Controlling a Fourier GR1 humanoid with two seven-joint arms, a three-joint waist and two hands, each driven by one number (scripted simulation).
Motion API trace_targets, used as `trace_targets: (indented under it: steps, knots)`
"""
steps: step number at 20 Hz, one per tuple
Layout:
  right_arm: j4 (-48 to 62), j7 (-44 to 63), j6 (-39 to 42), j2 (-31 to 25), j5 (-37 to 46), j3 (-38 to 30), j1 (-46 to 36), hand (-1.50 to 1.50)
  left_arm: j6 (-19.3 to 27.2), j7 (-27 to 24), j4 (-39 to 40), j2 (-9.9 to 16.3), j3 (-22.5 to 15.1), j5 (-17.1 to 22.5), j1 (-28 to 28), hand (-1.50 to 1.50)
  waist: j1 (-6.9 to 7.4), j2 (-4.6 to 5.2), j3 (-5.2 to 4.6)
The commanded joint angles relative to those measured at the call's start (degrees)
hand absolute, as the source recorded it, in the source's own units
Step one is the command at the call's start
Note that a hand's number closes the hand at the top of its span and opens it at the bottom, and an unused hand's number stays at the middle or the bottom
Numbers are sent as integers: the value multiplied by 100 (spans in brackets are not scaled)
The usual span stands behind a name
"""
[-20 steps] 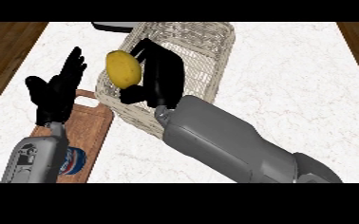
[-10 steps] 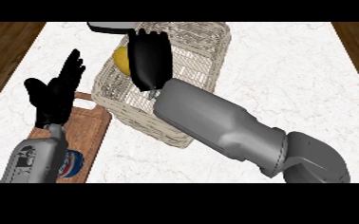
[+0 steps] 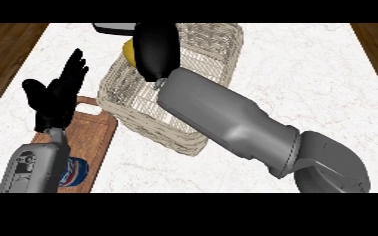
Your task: Pick the lemon from the placemat and place it in the basket
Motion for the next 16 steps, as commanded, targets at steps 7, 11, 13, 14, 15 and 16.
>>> trace_targets:
  steps: [7, 11, 13, 14, 15, 16]
  knots:
    - [565, -486, 1110, 7, -842, -181, -66, 150, 77, -258, -10, -163, -74, -99, 308, 0, 14, 21, -1]
    - [340, -354, 1009, 7, -887, -3, 68, 150, -57, 0, -70, -17, 28, 21, 142, 0, -12, 1, 2]
    - [483, -368, 723, 7, -763, 223, 244, 150, -114, -111, -28, 85, 89, 11, 162, 0, 39, 18, 1]
    - [705, -620, 712, 7, -829, 109, 218, 150, 40, 35, -252, -88, -25, -37, 173, 0, 51, 21, 3]
    - [848, -769, 503, 7, -715, 163, 400, 150, -67, 99, 74, 31, 90, 41, -102, 0, -15, 29, 3]
    - [782, -620, 553, 7, -692, 175, 347, 150, -185, 169, -454, 78, 53, 112, 388, 0, 26, 0, 5]
